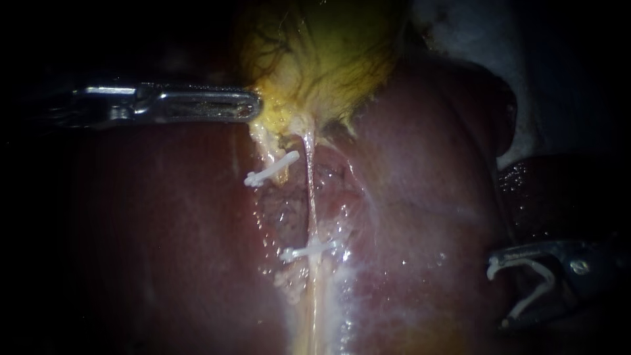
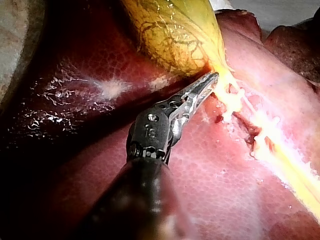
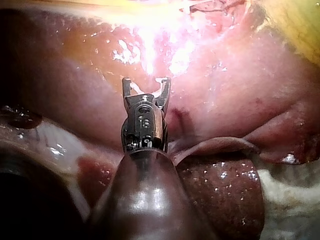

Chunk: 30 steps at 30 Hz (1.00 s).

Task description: Clipping second clip right tube

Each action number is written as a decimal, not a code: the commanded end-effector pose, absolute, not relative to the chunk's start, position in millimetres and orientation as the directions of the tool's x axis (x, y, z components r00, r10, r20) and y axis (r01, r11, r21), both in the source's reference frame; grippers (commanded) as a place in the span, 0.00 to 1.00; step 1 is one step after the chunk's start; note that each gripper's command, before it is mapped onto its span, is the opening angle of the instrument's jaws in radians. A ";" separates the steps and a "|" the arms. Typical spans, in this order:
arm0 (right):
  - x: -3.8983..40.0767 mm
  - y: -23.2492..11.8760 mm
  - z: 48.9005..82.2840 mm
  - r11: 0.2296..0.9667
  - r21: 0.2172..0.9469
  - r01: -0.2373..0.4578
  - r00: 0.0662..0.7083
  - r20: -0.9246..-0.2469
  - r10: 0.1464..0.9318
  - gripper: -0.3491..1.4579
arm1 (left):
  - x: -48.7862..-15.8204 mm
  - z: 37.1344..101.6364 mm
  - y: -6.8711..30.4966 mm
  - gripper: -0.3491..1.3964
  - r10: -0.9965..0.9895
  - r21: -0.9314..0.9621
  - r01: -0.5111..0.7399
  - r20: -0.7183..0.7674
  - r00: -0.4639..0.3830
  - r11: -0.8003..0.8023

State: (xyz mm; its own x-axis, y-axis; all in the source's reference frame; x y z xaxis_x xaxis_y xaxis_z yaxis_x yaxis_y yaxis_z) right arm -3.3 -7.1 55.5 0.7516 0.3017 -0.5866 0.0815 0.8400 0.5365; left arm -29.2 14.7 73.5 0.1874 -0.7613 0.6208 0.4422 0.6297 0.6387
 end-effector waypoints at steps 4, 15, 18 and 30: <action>-3.3 -7.1 55.5 0.840 0.537 0.080 0.752 -0.586 0.303 0.53 | -28.8 73.1 14.9 0.00 -0.763 0.641 0.440 0.619 0.188 0.628; -3.3 -7.0 55.6 0.840 0.537 0.080 0.752 -0.586 0.303 0.52 | -24.7 68.6 17.9 0.00 -0.777 0.649 0.466 0.610 0.153 0.602; -3.4 -7.0 55.6 0.838 0.540 0.076 0.752 -0.583 0.308 0.52 | -23.1 67.3 19.0 0.00 -0.773 0.642 0.476 0.619 0.139 0.601; -1.7 -5.0 54.9 0.822 0.564 0.082 0.735 -0.592 0.332 0.53 | -22.2 66.1 19.7 0.00 -0.764 0.632 0.486 0.632 0.128 0.604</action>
